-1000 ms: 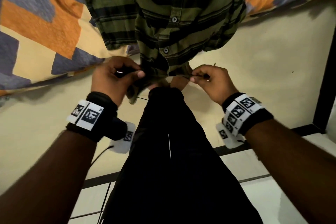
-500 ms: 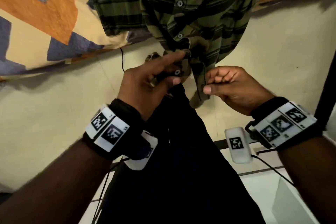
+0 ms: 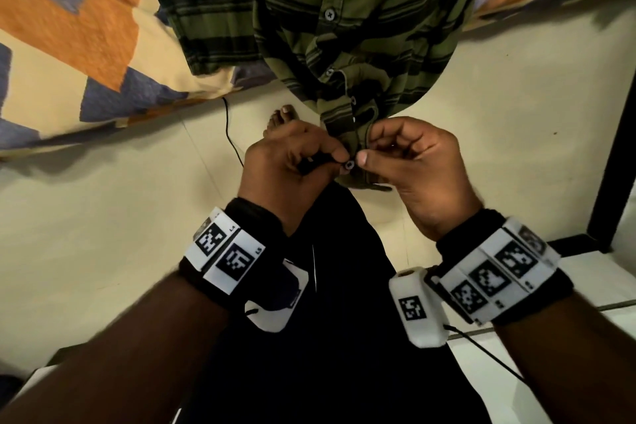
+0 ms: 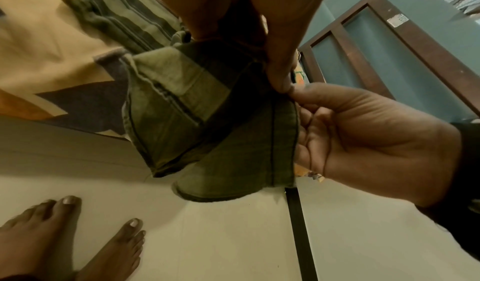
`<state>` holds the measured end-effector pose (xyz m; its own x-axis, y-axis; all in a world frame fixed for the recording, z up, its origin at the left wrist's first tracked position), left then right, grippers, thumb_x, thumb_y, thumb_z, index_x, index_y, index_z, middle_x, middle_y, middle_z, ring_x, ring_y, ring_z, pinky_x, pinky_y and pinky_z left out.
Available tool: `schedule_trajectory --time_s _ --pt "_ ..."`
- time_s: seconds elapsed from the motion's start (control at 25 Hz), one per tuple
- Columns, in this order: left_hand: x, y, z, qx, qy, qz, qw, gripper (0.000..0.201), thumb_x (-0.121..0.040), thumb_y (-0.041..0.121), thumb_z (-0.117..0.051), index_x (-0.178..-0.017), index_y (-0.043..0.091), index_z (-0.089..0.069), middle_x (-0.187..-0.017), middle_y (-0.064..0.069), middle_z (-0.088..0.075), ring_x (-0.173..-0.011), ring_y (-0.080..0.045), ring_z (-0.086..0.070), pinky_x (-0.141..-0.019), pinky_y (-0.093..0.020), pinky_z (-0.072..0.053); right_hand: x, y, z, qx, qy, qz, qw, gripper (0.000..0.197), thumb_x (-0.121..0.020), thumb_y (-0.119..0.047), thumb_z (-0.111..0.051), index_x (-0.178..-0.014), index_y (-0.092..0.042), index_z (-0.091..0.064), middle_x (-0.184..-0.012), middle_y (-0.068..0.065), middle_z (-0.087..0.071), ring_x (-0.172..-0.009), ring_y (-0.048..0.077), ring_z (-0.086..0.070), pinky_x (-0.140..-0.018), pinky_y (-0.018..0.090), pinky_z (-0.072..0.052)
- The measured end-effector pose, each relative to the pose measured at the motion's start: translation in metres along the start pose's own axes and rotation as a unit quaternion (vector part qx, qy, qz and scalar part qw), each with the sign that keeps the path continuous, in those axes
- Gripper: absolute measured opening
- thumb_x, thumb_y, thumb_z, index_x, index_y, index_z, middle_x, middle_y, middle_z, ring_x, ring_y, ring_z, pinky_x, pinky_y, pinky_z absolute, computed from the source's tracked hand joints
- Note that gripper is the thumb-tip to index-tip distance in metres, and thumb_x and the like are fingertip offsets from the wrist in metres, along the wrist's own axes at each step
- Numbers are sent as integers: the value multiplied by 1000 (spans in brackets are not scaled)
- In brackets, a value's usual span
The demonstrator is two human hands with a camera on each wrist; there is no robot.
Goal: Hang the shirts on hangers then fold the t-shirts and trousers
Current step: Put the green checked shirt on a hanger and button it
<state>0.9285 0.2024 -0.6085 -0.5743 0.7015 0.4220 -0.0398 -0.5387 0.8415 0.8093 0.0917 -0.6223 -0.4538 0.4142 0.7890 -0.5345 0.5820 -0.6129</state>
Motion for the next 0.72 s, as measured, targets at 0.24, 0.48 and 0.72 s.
schedule_trajectory --time_s 0.24,0.48,0.72 --pt "-3 1 -5 -40 0 9 999 12 -71 5 -78 -80 13 -75 -80 10 -64 -78 -5 -61 -75 -14 -48 8 -7 5 56 14 37 998 30 -76 11 -71 -71 -12 -52 -73 19 -60 -67 25 -57 -67 44 -56" --pt "-9 2 -10 -48 -22 22 998 9 -71 9 -75 -78 14 -76 -74 13 -62 -74 -5 -61 -68 -13 -48 10 -1 8 100 0 69 993 31 -74 0 -72 -69 -26 -56 -79 15 -64 -74 28 -64 -74 49 -57" --pt "-9 4 -18 -56 -91 50 993 55 -70 10 -70 -119 28 -53 -70 17 -54 -76 -12 -59 -79 -28 -49 8 -4 1 266 -23 167 949 23 -78 -3 -72 -71 -18 -57 -72 1 -62 -63 16 -59 -59 35 -52"
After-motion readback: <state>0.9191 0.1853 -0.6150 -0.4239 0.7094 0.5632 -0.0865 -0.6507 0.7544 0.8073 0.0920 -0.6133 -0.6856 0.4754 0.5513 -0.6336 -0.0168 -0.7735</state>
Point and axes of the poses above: each hand's wrist, its own x-axis away from the middle knuckle, its own z-axis out of the back of the hand, y = z × x, the point moved 5 cm from there along -x, towards the middle knuckle
